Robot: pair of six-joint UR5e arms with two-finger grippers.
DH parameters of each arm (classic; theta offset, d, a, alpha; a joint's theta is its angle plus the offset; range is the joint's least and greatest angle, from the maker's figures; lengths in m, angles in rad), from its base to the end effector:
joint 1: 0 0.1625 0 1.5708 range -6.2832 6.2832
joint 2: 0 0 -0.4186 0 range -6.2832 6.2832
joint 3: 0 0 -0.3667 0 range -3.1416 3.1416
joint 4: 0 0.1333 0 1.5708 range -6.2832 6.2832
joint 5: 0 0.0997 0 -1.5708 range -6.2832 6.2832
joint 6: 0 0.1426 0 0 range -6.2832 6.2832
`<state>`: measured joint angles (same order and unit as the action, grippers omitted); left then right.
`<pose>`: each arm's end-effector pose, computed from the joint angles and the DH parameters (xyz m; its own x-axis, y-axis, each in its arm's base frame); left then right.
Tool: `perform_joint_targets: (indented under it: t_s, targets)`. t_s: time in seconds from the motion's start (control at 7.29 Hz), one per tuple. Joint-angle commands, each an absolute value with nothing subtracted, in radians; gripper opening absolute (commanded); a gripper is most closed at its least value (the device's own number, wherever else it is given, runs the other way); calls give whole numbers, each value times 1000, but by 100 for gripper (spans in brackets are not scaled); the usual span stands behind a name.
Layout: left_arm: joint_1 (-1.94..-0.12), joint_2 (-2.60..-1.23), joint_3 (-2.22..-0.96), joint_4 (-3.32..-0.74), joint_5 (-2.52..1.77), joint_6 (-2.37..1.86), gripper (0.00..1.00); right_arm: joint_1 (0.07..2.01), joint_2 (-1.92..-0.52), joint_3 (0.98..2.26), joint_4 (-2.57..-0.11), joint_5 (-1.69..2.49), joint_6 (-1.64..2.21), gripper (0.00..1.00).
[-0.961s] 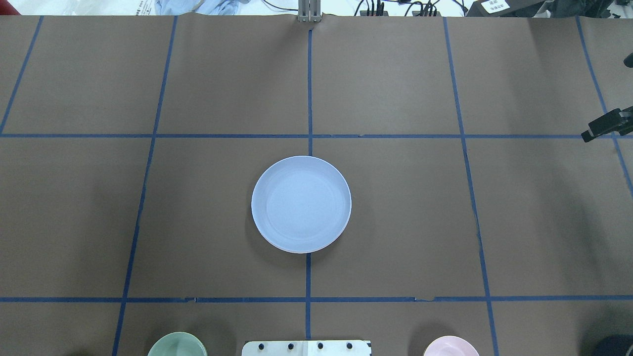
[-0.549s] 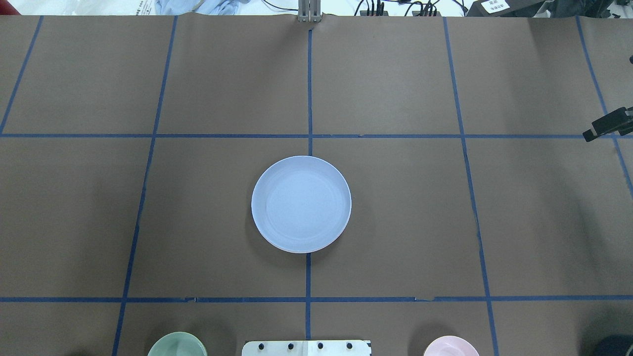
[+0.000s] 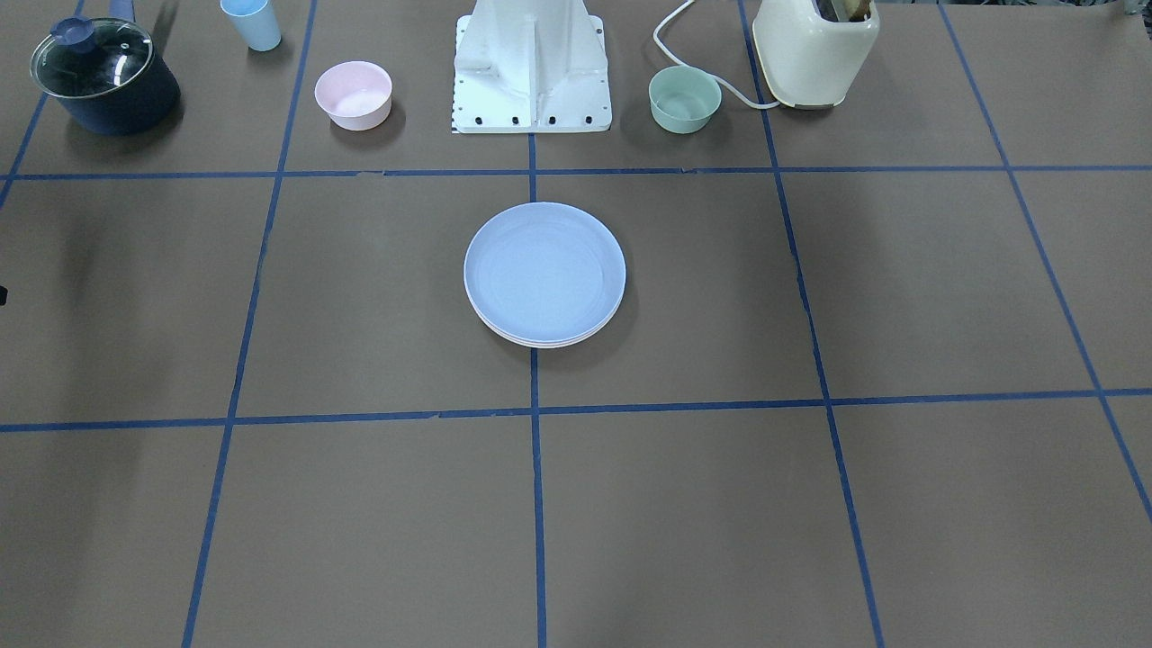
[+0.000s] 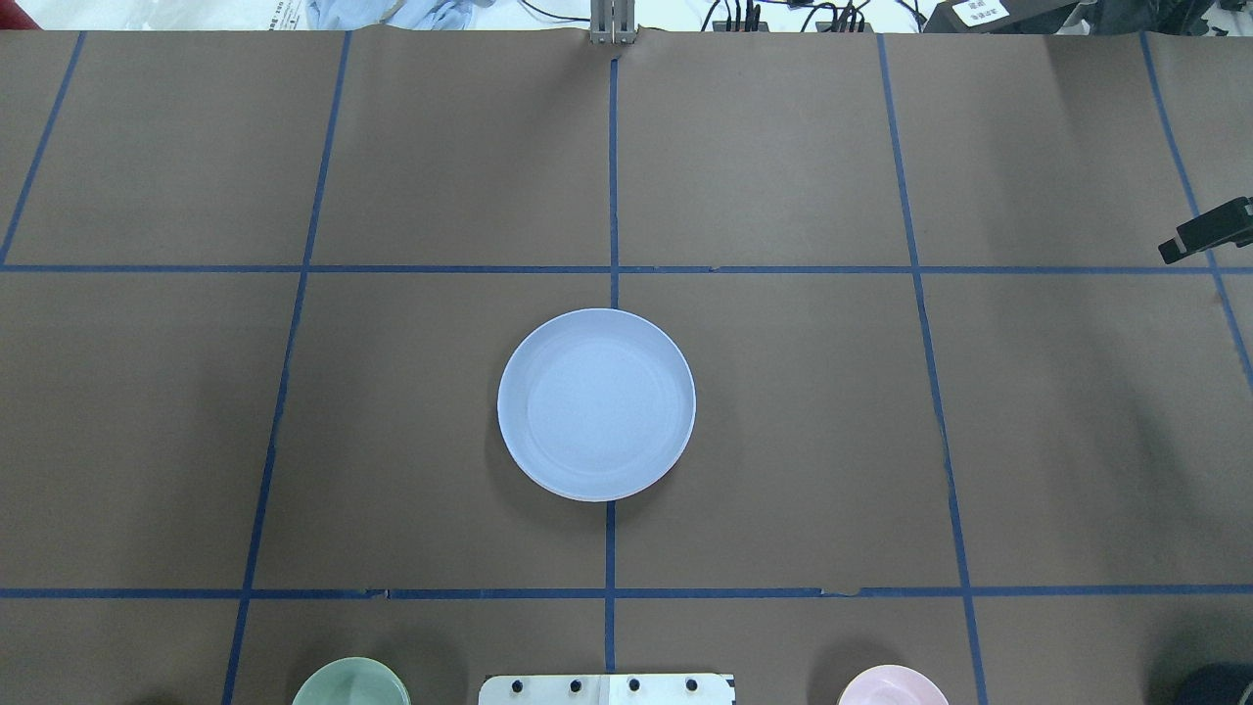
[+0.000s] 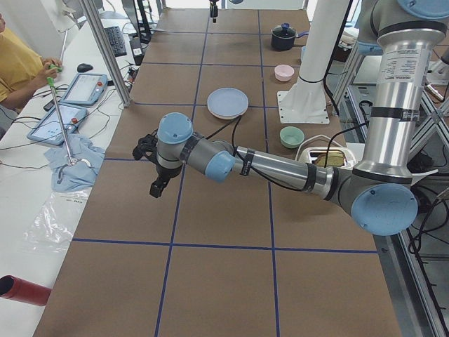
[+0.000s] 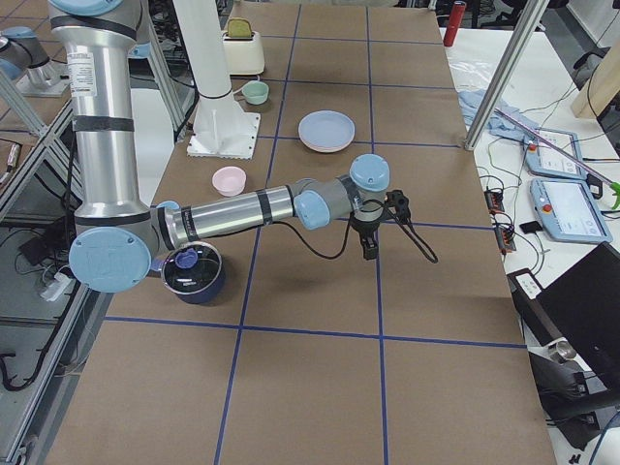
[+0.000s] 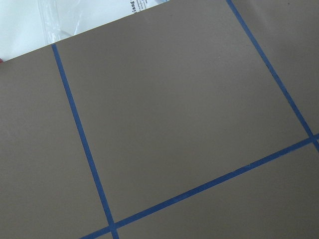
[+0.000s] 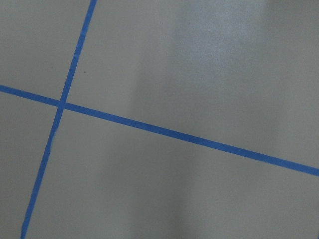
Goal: Stack three plates with pink and blue
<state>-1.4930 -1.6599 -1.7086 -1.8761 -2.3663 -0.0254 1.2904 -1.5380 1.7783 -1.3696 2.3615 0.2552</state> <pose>0.0099 -0.5319 0.5324 0.6711 0.3938 -0.6281 -0.0499 0.8694 0.4916 -0.1085 -0.4921 0.5417 0.6358 -0.2514 0.7297 0.0927 0.9635 0.2512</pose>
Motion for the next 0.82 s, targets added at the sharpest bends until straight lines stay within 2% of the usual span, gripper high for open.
perform_joint_targets:
  t_s: [0.0,0.69]
  targets:
    - [-1493,-1658,-1767,-1867,-2367,-26,100,1296,-1548,1790,-1368,2338,256,100]
    - [-1493,-1657,-1752,-1875,-2362,-25,100,1335,-1578,1792,-1367,2338,250,100]
